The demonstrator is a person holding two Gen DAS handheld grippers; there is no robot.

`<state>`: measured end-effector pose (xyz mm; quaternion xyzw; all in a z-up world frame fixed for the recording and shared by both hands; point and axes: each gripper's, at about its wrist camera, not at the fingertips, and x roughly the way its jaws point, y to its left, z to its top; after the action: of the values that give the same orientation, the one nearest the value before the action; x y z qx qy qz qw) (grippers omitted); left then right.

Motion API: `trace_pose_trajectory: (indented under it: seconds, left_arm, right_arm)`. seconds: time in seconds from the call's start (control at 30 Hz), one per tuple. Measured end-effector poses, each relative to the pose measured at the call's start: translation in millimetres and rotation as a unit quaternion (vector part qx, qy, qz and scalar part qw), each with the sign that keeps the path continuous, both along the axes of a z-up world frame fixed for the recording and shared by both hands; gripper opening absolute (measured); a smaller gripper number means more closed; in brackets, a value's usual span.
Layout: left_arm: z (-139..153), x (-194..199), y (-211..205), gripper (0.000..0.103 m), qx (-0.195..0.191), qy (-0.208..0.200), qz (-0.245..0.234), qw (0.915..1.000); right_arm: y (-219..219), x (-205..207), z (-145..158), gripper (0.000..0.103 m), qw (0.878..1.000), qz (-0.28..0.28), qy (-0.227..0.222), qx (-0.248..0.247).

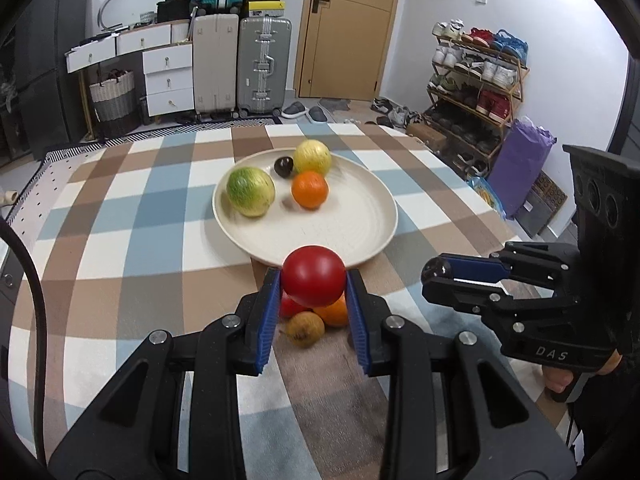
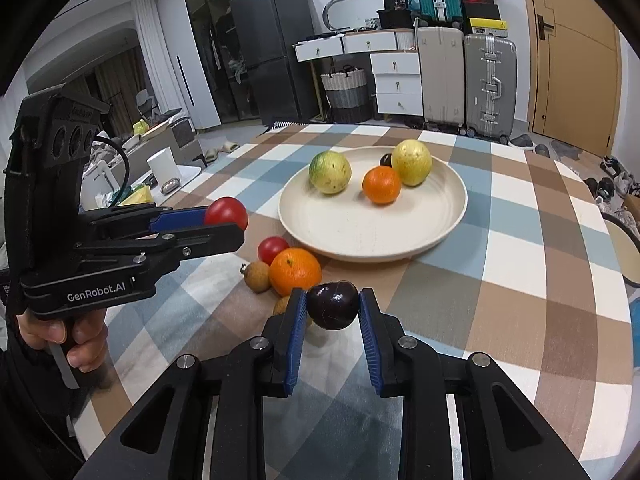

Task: Organize fruits
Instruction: 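Grasp the red tomato with the left gripper while the right gripper grasps the dark plum, then carry the tomato and plum onto the cream plate and open both grippers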

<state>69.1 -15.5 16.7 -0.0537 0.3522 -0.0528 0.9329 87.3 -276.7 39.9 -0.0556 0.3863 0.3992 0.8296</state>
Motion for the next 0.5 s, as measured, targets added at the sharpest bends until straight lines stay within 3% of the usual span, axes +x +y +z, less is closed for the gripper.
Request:
trace_pose_trajectory:
  seconds: [0.5]
  left_arm:
    - [6, 30, 6, 0.029, -0.001, -0.014, 0.008, 0.9999]
  right_arm:
    - [10, 36, 11, 0.027, 0.999, -0.034, -0.011, 0.038]
